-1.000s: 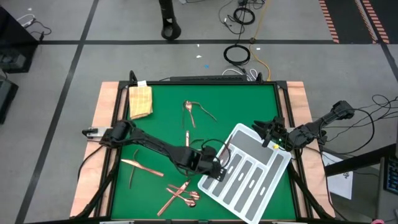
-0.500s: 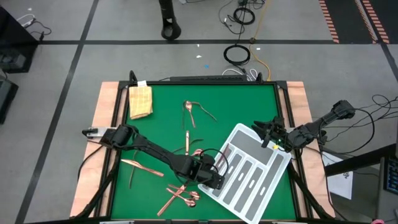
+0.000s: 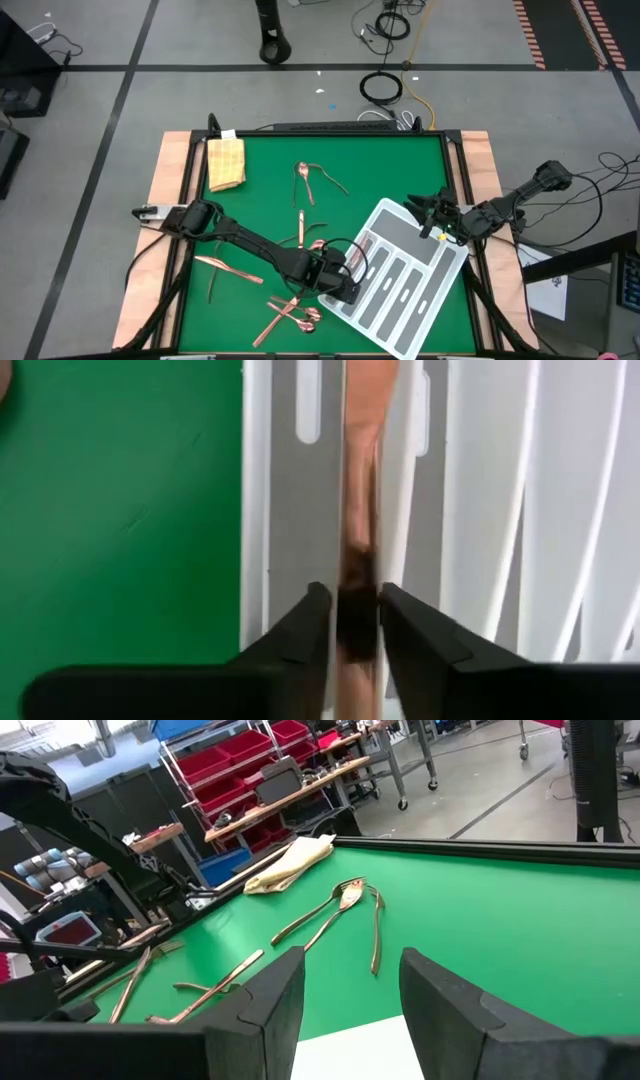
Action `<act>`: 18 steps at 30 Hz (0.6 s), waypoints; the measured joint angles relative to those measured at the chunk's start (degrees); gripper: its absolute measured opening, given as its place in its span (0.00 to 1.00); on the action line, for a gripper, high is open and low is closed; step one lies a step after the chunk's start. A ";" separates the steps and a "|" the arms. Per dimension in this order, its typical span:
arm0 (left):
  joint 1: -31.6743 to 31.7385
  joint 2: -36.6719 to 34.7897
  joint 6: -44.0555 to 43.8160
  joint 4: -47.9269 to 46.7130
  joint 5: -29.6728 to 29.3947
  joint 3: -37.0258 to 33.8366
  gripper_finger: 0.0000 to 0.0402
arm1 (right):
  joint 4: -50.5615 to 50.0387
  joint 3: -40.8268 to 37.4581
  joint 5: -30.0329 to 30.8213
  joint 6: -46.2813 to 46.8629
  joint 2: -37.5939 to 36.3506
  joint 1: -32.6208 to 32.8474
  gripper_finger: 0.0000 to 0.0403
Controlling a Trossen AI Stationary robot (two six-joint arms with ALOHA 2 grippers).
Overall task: Sort silverware
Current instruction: Put the gold table knife into the white cutlery tray
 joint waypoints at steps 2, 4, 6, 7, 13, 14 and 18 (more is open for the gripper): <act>-0.02 -0.02 0.06 -0.07 -0.01 0.00 0.31 | 0.00 0.00 0.00 0.08 0.00 0.02 0.38; 0.02 -0.02 0.34 -0.33 -0.01 0.00 0.35 | 0.02 0.00 -0.02 0.24 0.00 0.01 0.38; 0.02 -0.02 0.34 -0.29 -0.01 0.00 0.36 | 0.02 0.00 -0.03 0.26 0.00 0.01 0.38; 0.02 -0.02 0.34 -0.27 -0.01 0.00 0.37 | 0.02 0.00 -0.04 0.46 0.00 0.01 0.38; 0.02 -2.39 6.23 1.46 0.69 0.71 0.38 | 0.02 0.00 -0.05 0.50 0.00 0.00 0.38; 0.02 -3.38 7.47 -0.01 0.83 1.41 0.38 | 0.04 0.00 -0.09 0.50 0.00 0.02 0.38; -0.27 -8.23 14.50 -13.24 -1.18 4.49 0.38 | 0.07 0.00 -0.25 0.68 0.00 0.02 0.38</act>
